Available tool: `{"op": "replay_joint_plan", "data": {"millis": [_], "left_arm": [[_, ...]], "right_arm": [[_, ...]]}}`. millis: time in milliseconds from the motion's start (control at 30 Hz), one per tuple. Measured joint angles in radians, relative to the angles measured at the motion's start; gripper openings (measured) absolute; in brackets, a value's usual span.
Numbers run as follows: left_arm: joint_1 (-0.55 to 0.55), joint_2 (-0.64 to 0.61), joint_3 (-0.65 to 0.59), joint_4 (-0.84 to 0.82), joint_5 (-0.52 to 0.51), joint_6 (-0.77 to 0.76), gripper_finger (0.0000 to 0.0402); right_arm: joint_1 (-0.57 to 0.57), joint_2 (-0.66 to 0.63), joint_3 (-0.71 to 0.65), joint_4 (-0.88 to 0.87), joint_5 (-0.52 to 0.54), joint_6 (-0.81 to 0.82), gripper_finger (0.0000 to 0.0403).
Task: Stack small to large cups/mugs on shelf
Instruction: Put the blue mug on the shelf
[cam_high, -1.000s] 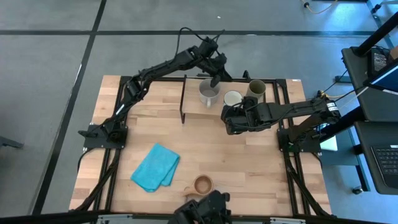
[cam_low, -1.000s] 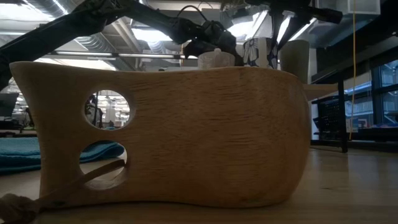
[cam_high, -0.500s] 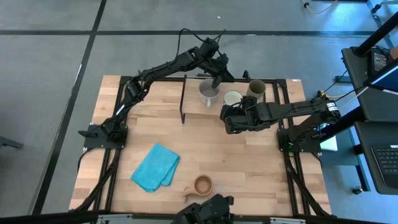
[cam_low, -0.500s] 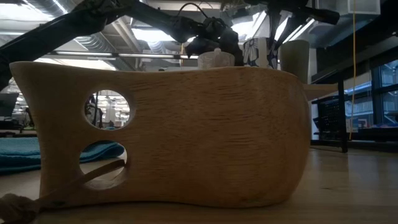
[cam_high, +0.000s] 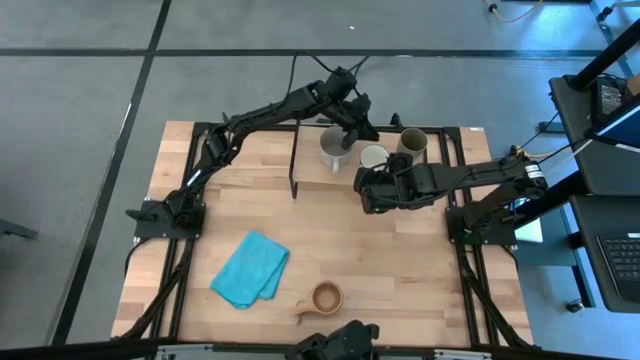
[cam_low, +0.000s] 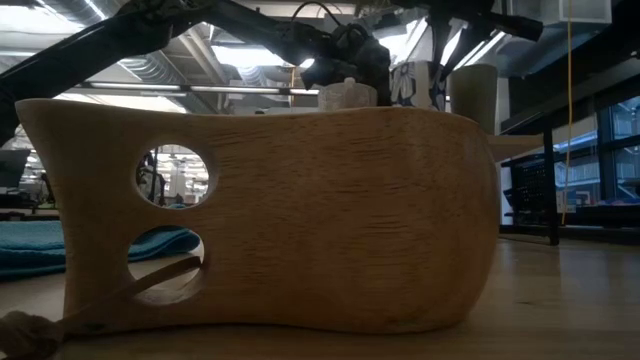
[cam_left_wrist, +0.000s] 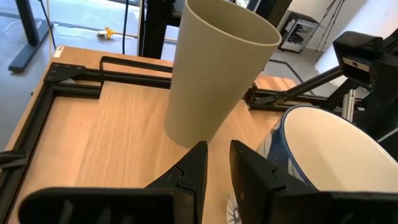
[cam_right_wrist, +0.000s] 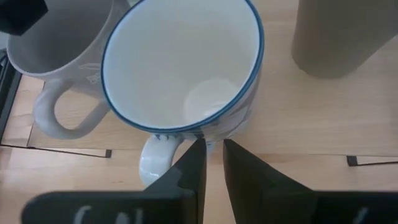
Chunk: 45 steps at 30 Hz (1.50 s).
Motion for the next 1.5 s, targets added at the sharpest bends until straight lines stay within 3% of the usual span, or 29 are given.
{"op": "replay_joint_plan", "data": {"millis": [1500], "left_arm": [[0.018, 0.0, 0.0, 0.003, -0.002, 0.045, 0.0064]], "right_arm": [[-0.07, 0.0, 0.0, 0.01, -0.001, -0.133, 0.0056]]}}
